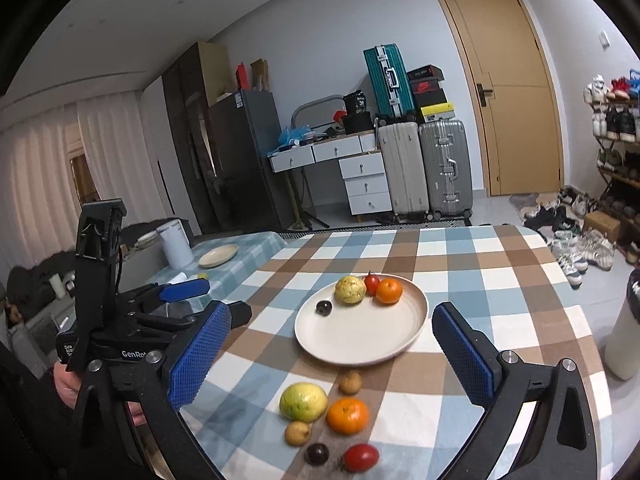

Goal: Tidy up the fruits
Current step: 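Open both grippers on the plate and withdraw them, then grasp the second red tomato with the right gripper and lift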

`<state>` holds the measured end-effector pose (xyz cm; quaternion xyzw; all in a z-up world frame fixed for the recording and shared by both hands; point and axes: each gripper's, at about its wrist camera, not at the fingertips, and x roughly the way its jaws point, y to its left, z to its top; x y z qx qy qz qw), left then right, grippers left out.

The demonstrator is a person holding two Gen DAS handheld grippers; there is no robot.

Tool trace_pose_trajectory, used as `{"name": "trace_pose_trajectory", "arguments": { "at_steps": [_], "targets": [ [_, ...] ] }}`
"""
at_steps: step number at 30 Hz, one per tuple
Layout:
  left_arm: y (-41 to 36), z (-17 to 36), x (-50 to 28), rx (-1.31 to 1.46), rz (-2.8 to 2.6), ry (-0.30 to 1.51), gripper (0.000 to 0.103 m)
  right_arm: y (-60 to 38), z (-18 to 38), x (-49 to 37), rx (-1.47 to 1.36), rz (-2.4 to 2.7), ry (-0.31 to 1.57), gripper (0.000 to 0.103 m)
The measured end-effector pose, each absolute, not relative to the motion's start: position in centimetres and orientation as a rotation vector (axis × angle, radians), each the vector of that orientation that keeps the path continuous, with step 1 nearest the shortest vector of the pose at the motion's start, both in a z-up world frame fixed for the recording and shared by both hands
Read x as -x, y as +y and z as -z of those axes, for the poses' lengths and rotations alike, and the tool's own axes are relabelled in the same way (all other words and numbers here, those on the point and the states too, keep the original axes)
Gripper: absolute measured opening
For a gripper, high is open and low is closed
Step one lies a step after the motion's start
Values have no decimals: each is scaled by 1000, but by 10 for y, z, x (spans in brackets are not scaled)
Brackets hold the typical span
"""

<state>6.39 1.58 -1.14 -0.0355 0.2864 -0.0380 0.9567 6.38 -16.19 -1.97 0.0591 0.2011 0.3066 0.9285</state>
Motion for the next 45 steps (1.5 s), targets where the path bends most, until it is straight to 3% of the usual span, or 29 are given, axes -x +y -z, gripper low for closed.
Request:
{"name": "trace_pose_trajectory", "arguments": {
  "at_steps": [13, 26, 35, 37, 45],
  "targets": [
    [13, 76, -37, 123, 86, 675, 102, -161, 76, -49, -109, -587, 525, 103],
    [21, 105, -45, 163, 112, 733, 102, -168, 133, -68, -203, -589, 709, 102],
    [13, 110, -49, 144, 160, 738, 102, -161, 144, -78, -202, -577, 764, 75],
    [9, 110, -49, 135, 172, 735, 102, -161, 145, -79, -198, -564, 776, 61],
    [-4, 114, -48, 115, 216, 758, 102, -155, 150, -79, -173, -566, 814, 34]
  ]
}}
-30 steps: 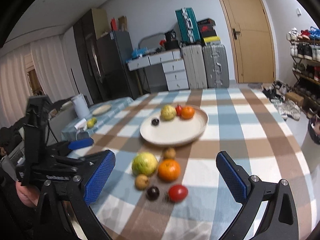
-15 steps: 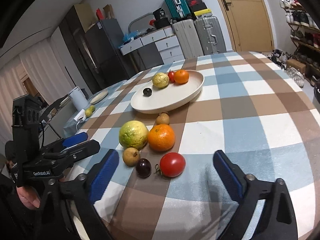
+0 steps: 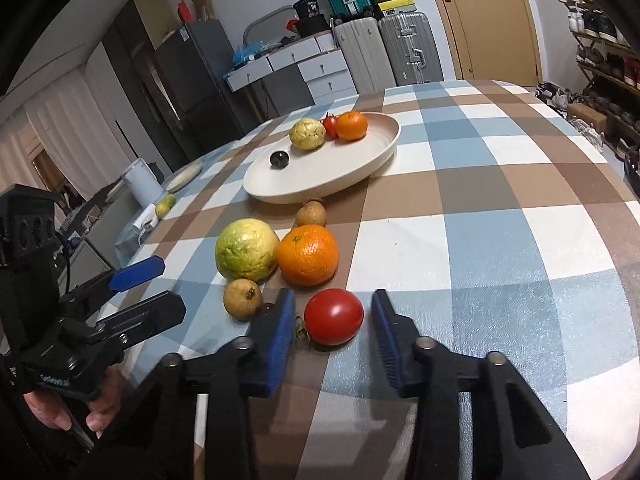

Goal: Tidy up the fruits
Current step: 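Grasp the second red tomato with the right gripper and lift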

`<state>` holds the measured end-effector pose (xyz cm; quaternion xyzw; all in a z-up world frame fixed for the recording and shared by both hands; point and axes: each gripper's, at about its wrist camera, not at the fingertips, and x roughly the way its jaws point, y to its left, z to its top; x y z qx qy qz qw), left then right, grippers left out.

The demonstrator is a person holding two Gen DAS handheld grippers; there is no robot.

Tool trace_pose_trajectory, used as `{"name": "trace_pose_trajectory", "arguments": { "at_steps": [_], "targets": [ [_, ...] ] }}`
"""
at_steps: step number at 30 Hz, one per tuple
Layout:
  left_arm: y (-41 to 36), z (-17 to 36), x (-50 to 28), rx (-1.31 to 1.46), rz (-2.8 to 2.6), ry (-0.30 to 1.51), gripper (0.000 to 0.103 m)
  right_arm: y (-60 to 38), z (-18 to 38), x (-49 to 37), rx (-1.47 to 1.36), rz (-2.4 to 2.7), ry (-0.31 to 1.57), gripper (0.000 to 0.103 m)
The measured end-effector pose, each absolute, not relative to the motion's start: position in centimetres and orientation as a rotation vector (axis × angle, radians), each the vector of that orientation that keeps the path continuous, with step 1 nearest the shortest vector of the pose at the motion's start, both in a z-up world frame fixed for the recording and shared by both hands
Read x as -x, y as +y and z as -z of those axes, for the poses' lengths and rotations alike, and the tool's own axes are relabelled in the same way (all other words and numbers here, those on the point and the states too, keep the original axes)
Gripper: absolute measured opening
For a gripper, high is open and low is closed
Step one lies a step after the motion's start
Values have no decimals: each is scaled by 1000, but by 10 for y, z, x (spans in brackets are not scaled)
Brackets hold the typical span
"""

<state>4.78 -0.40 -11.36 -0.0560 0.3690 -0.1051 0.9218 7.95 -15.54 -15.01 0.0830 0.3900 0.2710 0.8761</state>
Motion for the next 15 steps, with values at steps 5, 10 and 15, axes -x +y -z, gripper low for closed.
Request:
{"name": "trace_pose_trajectory", "arguments": {
  "at_steps": [5, 10, 15],
  "targets": [
    [-9, 117, -51, 111, 220, 779, 102, -156, 150, -79, -177, -565, 813, 31],
    [-7, 120, -59, 144, 222, 797, 102, -165, 144, -75, -213, -562, 777, 31],
    [5, 125, -71, 239, 224, 836, 101, -168, 140, -72, -224, -572, 758, 31]
  ]
}}
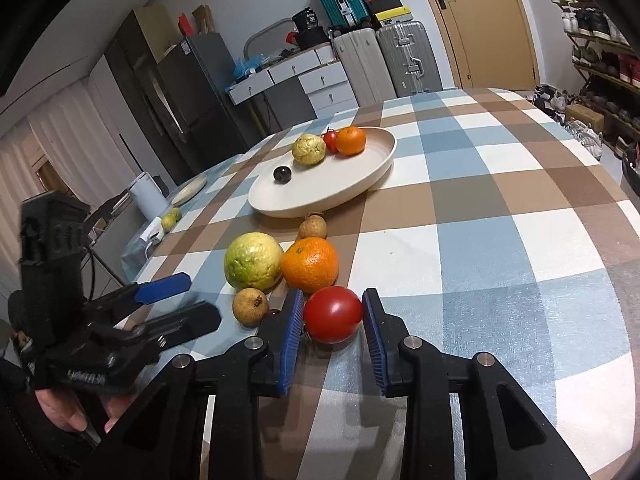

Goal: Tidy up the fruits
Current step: 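Grasp the second red tomato with the right gripper and lift, then grasp the brown kiwi with the left gripper while the right gripper holds the tomato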

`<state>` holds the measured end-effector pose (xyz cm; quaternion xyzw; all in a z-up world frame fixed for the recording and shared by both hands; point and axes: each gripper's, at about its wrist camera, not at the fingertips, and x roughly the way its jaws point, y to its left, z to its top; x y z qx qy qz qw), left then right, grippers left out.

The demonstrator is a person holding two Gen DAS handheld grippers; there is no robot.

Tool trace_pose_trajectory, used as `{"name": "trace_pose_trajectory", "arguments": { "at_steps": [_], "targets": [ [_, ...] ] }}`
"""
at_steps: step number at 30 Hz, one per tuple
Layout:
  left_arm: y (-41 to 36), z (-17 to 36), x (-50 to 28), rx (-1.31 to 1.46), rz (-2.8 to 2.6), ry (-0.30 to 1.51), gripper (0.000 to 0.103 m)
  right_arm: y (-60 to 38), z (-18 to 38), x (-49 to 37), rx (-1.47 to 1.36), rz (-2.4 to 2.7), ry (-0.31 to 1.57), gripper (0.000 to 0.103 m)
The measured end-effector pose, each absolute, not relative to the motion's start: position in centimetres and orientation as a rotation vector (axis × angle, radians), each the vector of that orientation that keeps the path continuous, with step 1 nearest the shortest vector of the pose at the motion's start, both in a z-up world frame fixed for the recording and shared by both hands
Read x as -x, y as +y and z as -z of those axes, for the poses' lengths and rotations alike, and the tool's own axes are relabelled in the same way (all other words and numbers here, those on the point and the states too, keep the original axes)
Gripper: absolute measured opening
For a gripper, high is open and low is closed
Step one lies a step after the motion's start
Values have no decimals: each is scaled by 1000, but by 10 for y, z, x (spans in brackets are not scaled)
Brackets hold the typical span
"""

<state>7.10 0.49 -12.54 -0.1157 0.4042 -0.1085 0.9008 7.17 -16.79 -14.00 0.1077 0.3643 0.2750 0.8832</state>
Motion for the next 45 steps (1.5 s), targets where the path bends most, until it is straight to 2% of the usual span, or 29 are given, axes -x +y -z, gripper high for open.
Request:
{"name": "trace_pose_trajectory", "arguments": {
  "at_steps": [2, 4, 11, 16, 24, 34, 45],
  "targets": [
    [8, 126, -74, 263, 235, 843, 100, -168, 139, -71, -228, -579, 749, 31],
    [8, 126, -77, 263, 257, 847, 90, -169, 137, -70, -229, -583, 741, 31],
    [2, 123, -84, 257, 330, 870, 68, -173, 133, -69, -240, -579, 717, 31],
    [-3, 129, -87, 249, 355, 907, 48, -175, 131, -69, -242, -579, 710, 31],
    [-9, 137, -88, 269, 398, 959, 23, -174, 129, -67, -224, -582, 703, 31],
    [-3, 136, -85, 326, 409, 965, 22, -173, 127, -65, -228, -582, 697, 31],
    [19, 99, -92, 372, 442, 881, 22, -172, 109, -80, -236, -615, 660, 31]
  ]
}}
